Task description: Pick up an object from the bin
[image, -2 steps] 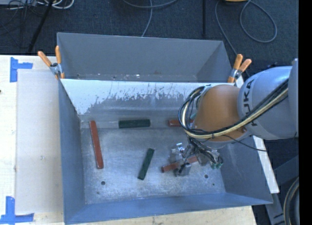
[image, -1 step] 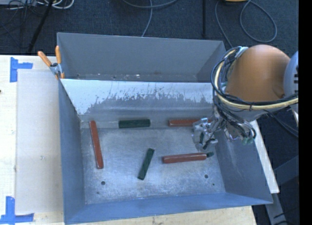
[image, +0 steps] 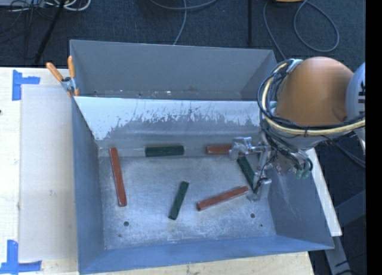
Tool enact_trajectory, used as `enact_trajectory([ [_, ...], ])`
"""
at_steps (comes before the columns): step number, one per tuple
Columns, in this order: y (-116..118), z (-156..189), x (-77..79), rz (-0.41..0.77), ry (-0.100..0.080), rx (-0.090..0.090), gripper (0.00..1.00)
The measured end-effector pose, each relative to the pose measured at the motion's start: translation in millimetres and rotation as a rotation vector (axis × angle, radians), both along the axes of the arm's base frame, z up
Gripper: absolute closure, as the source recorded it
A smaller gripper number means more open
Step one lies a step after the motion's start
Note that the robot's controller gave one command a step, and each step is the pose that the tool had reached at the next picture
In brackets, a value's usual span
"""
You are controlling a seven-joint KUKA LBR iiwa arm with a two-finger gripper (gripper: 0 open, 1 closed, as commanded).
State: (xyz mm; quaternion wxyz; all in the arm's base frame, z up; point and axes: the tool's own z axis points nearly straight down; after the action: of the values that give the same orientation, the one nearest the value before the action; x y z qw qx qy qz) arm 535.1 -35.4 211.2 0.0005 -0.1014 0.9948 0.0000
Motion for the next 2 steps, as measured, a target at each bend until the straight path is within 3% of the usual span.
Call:
enact_trajectory([
  [1, 17.2, -144.6, -22.3, 0.408, 0.008, 0.002, 0.0],
  [2, 17.1, -142.0, -20.7, 0.41, 0.003, 0.001, 1.0],
])
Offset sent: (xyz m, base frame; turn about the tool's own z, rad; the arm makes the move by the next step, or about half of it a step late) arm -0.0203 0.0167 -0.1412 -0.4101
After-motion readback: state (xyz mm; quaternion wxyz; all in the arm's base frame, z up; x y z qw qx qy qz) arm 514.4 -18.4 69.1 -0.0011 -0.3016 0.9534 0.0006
